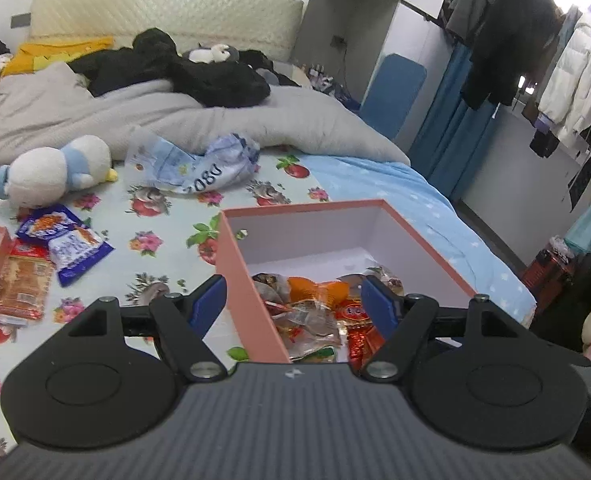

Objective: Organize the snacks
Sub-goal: 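Lower both red snacks into the deep box and open both tools, then withdraw both open tools from the deep box toward the snack pile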

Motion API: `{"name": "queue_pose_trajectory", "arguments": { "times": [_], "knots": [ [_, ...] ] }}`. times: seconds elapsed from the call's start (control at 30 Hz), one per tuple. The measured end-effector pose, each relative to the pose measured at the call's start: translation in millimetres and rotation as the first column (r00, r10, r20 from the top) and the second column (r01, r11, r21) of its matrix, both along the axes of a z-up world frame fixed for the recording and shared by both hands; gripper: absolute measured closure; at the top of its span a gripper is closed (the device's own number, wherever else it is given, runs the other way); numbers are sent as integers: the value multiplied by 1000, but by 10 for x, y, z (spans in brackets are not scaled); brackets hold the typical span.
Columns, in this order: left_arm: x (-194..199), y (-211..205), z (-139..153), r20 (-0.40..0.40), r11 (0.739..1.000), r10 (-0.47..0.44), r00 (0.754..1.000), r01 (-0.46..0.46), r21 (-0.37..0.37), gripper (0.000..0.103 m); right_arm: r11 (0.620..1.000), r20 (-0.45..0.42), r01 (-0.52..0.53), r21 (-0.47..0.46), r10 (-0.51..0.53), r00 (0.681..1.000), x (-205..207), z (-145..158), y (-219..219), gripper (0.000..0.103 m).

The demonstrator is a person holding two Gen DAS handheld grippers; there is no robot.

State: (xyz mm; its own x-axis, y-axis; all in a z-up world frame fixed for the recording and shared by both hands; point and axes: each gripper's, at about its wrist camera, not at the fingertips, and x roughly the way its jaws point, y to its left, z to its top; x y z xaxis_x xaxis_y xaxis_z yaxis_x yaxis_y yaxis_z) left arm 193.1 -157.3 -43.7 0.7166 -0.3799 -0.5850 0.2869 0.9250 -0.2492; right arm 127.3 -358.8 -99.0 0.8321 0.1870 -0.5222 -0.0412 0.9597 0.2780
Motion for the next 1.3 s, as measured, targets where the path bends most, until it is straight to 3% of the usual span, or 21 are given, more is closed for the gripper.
{"name": "queue_pose_trajectory", "arguments": {
  "times": [0.2, 0.5, 1.3],
  "knots": [
    [-220, 236, -11, 18, 999, 35, 999, -35, 0, 25, 999, 23, -41, 18, 41, 999, -148, 34, 158, 33],
    [-413, 530, -152, -15, 996, 80, 997, -81, -30, 25, 994, 13, -114, -5, 114, 993, -296, -40, 433, 33],
    [-1087, 1582, -382, -82, 977, 215, 973, -215, 3, 24, 955, 21, -294, -35, 294, 955, -562, -116, 1352, 33]
  ]
}}
